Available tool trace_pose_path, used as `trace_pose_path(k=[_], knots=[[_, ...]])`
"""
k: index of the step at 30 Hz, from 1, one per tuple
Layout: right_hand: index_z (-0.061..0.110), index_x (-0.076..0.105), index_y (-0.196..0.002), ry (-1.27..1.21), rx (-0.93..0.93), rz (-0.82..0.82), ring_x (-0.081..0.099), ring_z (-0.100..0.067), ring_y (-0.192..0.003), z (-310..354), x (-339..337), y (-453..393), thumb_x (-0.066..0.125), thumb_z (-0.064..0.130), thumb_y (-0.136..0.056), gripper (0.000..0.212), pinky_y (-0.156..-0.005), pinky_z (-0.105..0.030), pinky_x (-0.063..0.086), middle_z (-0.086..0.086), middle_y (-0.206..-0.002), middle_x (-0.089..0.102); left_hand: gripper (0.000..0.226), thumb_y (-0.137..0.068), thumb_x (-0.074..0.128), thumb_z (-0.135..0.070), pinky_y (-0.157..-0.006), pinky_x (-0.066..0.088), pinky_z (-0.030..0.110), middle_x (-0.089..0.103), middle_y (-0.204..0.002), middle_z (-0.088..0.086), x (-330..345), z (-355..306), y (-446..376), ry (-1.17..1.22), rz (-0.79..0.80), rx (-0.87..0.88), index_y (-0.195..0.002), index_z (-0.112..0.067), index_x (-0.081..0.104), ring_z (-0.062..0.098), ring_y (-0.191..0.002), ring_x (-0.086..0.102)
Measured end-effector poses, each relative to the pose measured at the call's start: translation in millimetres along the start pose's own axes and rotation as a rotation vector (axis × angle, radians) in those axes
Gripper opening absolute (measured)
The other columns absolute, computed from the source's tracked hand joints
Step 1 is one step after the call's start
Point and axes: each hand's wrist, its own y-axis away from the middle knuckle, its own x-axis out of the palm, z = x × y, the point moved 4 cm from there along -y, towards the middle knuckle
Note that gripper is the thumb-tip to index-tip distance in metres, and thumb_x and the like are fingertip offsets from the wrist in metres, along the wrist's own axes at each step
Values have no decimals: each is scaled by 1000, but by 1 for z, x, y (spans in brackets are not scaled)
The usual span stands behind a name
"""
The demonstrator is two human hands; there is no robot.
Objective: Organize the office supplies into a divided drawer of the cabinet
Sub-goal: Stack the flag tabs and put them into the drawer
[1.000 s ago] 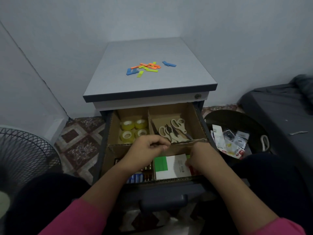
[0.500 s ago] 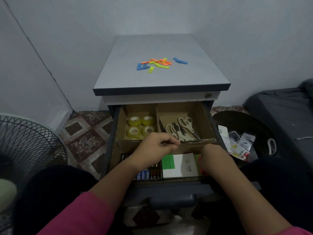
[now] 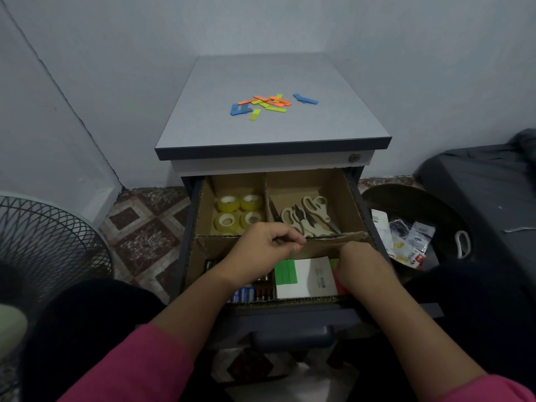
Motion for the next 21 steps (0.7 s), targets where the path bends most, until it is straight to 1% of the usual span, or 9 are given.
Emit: trace_pose_path(k=[2,5,8,11,13,16,19,21], knots=[[12,61,-85,-5,8,3,64,-23,-89,-1,2,-1,52,14,-90,11,-65,-28,44,0,-80,54,15,-88,66,-10,-84,55,23,71,-94,-8,0,0,0,5,1,-1,-95,-21,73,5,-88,66],[15,56,-75,-16,24,15,61,-23,-82,0,4,-6,54,13,-89,14,-64,-29,45,2,-72,49,15,-88,66,-9,-83,55,20,71,-95,-8,0,0,0,6,3,-2,-94,-21,73,5,-90,66],[15,52,-71,-36,43,45,63,-24,-87,2,4,-8,56,13,-89,19,-67,-31,47,3,-68,44,16,-88,66,-9,-80,54,17,70,-95,-8,0,0,0,2,1,2,-93,-22,73,3,-88,66],[16,47,-65,-42,37,44,63,-25,-87,2,2,-5,53,11,-89,25,-68,-32,48,2,-67,45,15,-87,66,-9,-81,54,17,71,-96,-8,0,1,0,4,2,0,-94,-21,73,3,-88,66],[16,45,-65,-40,33,43,63,-25,-85,1,0,-4,52,10,-89,25,-68,-32,48,2,-67,45,15,-88,66,-10,-80,54,16,71,-95,-9,0,1,0,0,2,0,-94,-22,73,1,-86,65],[16,47,-64,-51,69,81,55,-21,-73,0,-1,-5,57,9,-85,25,-66,-31,47,1,-68,48,15,-88,66,-10,-79,53,15,71,-95,-8,0,0,0,-2,2,0,-95,-20,73,0,-84,64],[17,47,-67,-67,109,135,53,-20,-75,-1,-1,-8,62,11,-84,24,-69,-32,48,0,-71,48,15,-88,66,-10,-78,53,14,70,-95,-8,0,1,0,4,8,-4,-96,-19,73,-4,-81,63],[18,48,-68,-67,93,120,54,-20,-75,-1,1,-10,61,13,-85,22,-68,-32,48,1,-72,49,15,-88,66,-10,-78,53,16,70,-95,-10,0,1,0,2,9,-2,-95,-22,72,-5,-81,63]])
